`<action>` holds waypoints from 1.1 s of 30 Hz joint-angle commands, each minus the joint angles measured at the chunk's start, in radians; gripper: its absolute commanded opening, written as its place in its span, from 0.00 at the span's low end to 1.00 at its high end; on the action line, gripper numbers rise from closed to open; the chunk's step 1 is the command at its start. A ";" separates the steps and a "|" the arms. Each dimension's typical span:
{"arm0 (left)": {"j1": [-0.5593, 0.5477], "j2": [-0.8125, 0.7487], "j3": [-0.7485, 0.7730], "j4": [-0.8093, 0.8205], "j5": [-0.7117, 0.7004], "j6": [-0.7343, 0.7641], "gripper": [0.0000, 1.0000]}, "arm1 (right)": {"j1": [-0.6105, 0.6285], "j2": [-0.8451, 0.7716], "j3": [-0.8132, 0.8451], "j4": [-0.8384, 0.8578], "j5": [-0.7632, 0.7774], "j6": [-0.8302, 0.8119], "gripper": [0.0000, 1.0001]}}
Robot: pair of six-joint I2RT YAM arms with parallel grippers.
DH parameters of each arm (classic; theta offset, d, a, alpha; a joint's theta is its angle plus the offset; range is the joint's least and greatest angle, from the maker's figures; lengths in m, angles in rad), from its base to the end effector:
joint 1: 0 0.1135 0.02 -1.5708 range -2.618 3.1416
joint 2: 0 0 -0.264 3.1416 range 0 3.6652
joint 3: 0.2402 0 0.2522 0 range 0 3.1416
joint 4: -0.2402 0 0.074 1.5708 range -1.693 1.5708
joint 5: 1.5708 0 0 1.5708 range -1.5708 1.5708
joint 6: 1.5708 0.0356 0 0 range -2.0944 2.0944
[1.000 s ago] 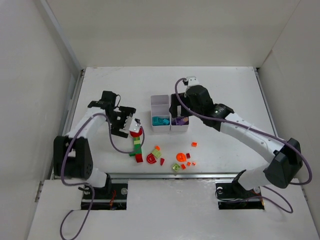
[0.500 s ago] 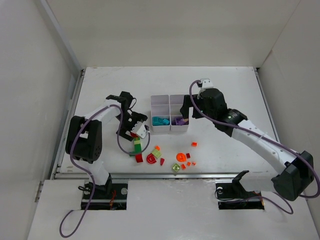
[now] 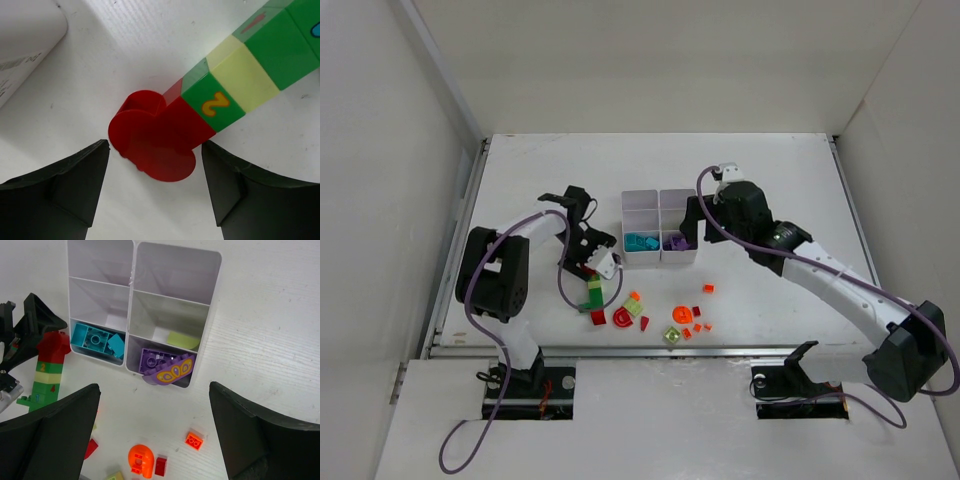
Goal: Sort the legos into containers by color
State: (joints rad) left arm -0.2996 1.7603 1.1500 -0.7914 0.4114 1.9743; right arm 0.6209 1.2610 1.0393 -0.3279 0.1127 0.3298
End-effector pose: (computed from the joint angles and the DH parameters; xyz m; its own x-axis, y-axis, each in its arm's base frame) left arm 0.3042 -0.1089 0.1764 0.6777 0.6729 -0.2965 0.7347 -0.6036 0.3096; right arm 0.2341 0.1625 0.3125 -0.5639 -0.0077 -0.8258 -0.3355 0.9158 0.2206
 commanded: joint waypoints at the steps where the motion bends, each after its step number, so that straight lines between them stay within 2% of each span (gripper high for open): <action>1: -0.007 -0.022 -0.036 -0.019 0.043 0.603 0.71 | -0.009 -0.028 -0.013 0.049 -0.018 0.014 0.95; 6: -0.025 -0.022 -0.056 0.031 0.044 0.545 0.57 | -0.009 -0.028 -0.013 0.049 -0.027 0.034 0.95; 8: -0.026 -0.022 -0.067 0.041 0.044 0.544 0.42 | -0.009 -0.028 -0.013 0.049 -0.027 0.034 0.95; 12: -0.026 -0.045 -0.087 0.032 0.033 0.525 0.27 | -0.009 -0.028 -0.013 0.049 -0.027 0.043 0.95; 13: -0.026 -0.057 -0.099 0.032 0.023 0.514 0.19 | -0.009 -0.037 -0.013 0.049 -0.027 0.043 0.95; 15: -0.026 -0.071 -0.113 0.023 0.023 0.502 0.12 | 0.000 -0.037 -0.013 0.040 -0.027 0.043 0.95; 17: -0.026 -0.084 -0.122 0.023 0.036 0.469 0.00 | 0.010 -0.037 -0.004 0.029 -0.016 0.043 0.95; 19: -0.026 -0.094 -0.113 0.023 0.055 0.427 0.00 | 0.010 -0.037 0.008 0.017 -0.016 0.043 0.95; 26: 0.008 -0.166 -0.012 0.047 0.139 0.103 0.00 | 0.039 -0.037 0.077 -0.002 0.004 0.009 0.95; 33: 0.019 -0.335 -0.013 0.058 0.182 -0.167 0.00 | 0.059 -0.019 0.099 0.032 -0.106 -0.057 0.95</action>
State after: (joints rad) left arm -0.2810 1.5169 1.1103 -0.7006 0.5198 1.9224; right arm 0.6529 1.2510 1.0882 -0.3450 0.0639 0.3130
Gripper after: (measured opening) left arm 0.494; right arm 0.950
